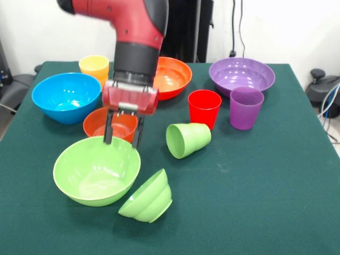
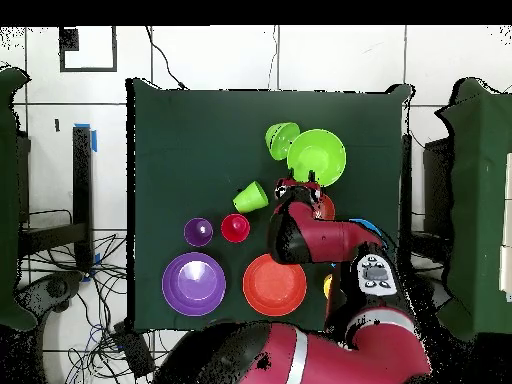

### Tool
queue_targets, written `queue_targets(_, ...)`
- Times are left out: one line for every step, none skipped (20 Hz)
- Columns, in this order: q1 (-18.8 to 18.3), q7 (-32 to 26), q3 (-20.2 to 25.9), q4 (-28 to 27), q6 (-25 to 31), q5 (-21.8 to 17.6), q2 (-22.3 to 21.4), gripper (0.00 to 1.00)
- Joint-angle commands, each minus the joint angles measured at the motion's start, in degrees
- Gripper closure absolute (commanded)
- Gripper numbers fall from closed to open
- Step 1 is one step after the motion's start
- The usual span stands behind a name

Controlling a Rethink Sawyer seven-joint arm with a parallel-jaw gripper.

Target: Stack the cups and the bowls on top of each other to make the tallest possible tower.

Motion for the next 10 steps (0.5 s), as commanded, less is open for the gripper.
queue_targets(2.2, 5.5, 5.7, 10.8, 8.3, -3.1, -7.0, 0.0)
queue_targets(3.1, 5.7, 5.0, 10.8, 7.0, -2.6, -6.4, 0.0)
queue_targets(4.0, 5.8, 4.4, 10.7, 6.4, -2.2, -6.0, 0.0)
queue_targets(4.8, 5.8, 3.7, 10.7, 5.7, -1.7, -5.7, 0.0)
queue_targets(5.5, 5.8, 3.2, 9.9, 5.0, -1.0, -4.5, 0.0)
queue_targets(6.8, 6.3, 1.9, 9.4, 3.3, 0.1, -3.2, 0.0)
queue_targets(7.5, 6.6, 1.2, 9.2, 2.7, 0.8, -2.8, 0.0)
queue_targets(8.9, 7.0, 0.0, 9.0, 2.3, 2.0, -2.4, 0.0)
queue_targets(9.4, 7.1, -0.5, 8.8, 2.1, 2.4, -2.0, 0.0)
queue_targets(10.8, 7.4, -1.5, 8.4, 1.9, 3.4, -1.7, 0.0)
